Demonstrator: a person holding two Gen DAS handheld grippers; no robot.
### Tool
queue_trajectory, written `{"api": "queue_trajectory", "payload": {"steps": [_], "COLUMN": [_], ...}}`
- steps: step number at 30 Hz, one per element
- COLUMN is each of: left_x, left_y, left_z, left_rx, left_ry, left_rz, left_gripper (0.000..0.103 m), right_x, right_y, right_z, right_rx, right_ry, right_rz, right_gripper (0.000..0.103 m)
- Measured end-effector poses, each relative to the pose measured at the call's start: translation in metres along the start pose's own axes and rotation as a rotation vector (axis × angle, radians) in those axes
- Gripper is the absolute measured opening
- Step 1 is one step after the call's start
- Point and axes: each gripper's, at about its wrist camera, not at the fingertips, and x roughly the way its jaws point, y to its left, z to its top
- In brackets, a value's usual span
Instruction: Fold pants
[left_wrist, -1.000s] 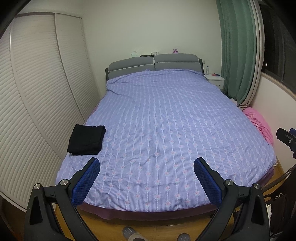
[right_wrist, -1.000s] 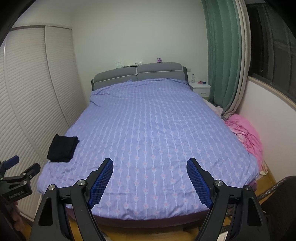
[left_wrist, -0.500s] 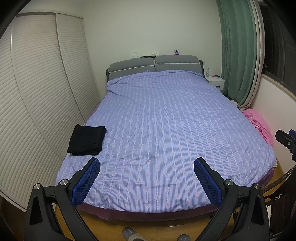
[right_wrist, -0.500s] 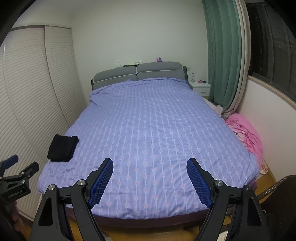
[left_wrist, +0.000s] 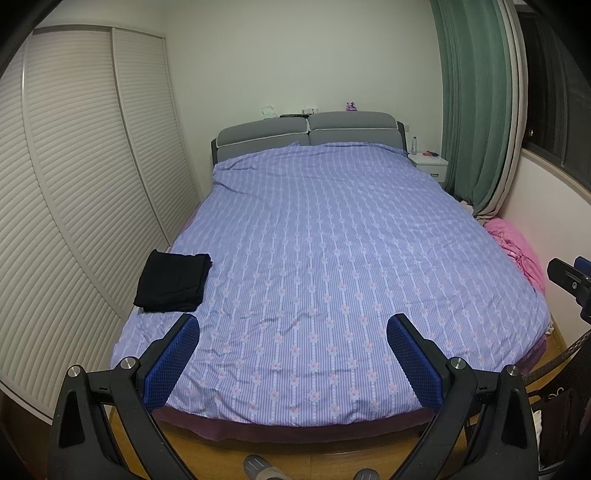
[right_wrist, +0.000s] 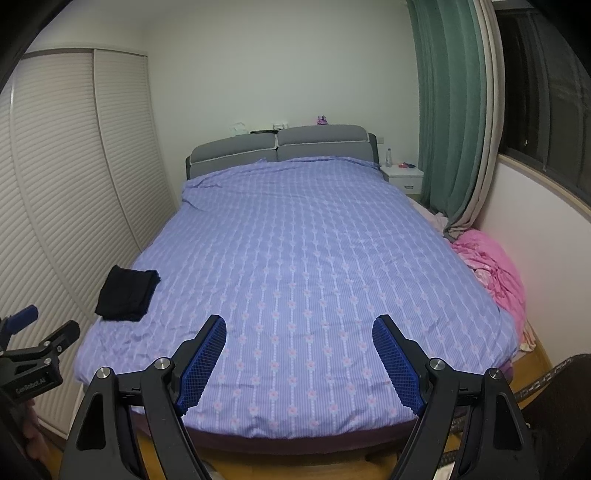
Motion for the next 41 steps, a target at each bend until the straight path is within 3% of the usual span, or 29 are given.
{"api": "queue_trajectory", "payload": {"steps": [26,41], "left_x": [-0.0026,-0.004], "left_y": [-0.0001,-0.009], "left_z": [0.0073,0.007], "left_rx": [0.006,0.025], "left_ry": [-0.013,-0.036], "left_rz": [-0.002,-0.04], "left_gripper": [0.103,0.103], "right_x": [-0.0003,0.002], "right_y": [-0.0013,0.0009], "right_z": [0.0032,0.0049], "right_rx": [-0.006,-0.018], "right_ry": [-0.009,-0.008], "right_rz": [0.013,0.017], "right_gripper": [0.083,0.083]}}
